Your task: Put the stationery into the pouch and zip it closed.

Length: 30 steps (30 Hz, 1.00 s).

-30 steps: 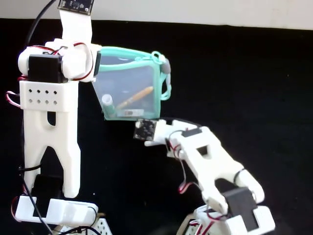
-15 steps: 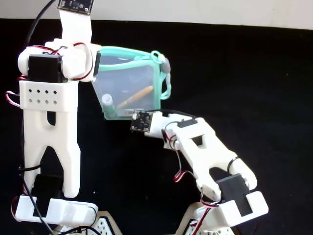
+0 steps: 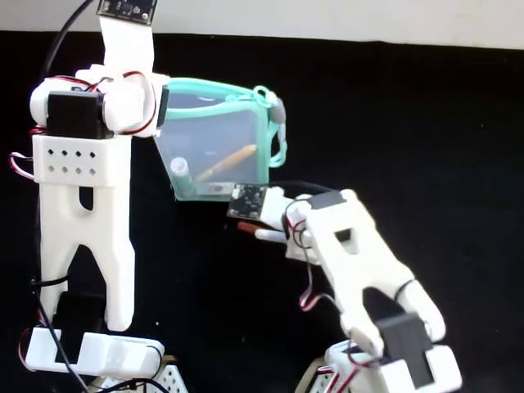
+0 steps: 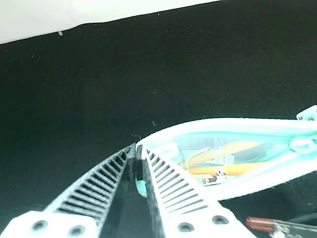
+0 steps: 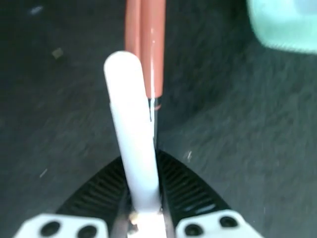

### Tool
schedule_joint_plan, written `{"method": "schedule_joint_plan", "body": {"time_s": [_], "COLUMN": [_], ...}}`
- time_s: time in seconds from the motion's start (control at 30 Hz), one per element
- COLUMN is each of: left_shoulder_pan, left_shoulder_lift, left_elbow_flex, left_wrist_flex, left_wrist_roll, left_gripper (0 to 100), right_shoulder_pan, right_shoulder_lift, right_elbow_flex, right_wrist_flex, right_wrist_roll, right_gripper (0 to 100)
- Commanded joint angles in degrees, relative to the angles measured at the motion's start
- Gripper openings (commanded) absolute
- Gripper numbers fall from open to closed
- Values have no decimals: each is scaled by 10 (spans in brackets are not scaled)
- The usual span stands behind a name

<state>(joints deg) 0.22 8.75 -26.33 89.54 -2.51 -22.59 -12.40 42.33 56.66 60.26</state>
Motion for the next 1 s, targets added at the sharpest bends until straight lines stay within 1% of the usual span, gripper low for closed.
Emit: {"method": "schedule_joint_plan", "body": {"time_s": [0.0, 0.23, 0.43, 0.6, 0.77, 0.97], "left_shoulder_pan": [1, 1, 1, 1, 1, 1], "left_shoulder_lift": [70, 70, 70, 70, 70, 70], "left_elbow_flex": [15, 17, 18, 18, 19, 19], "left_wrist_flex": [11, 11, 11, 11, 12, 12], "left_wrist_roll": [3, 3, 3, 4, 4, 4], "left_gripper": [6, 6, 6, 6, 6, 6], "right_shoulder_pan": [7, 8, 4, -22, -33, -34], "right_shoulder_lift": [-78, -204, -354, -458, -459, -407], "right_elbow_flex": [-7, -8, -14, -29, -74, -138], "right_wrist_flex": [71, 132, 129, 110, 53, -37], "right_wrist_roll": [-11, -93, -205, -277, -353, -400], "right_gripper": [6, 6, 6, 6, 5, 5]}}
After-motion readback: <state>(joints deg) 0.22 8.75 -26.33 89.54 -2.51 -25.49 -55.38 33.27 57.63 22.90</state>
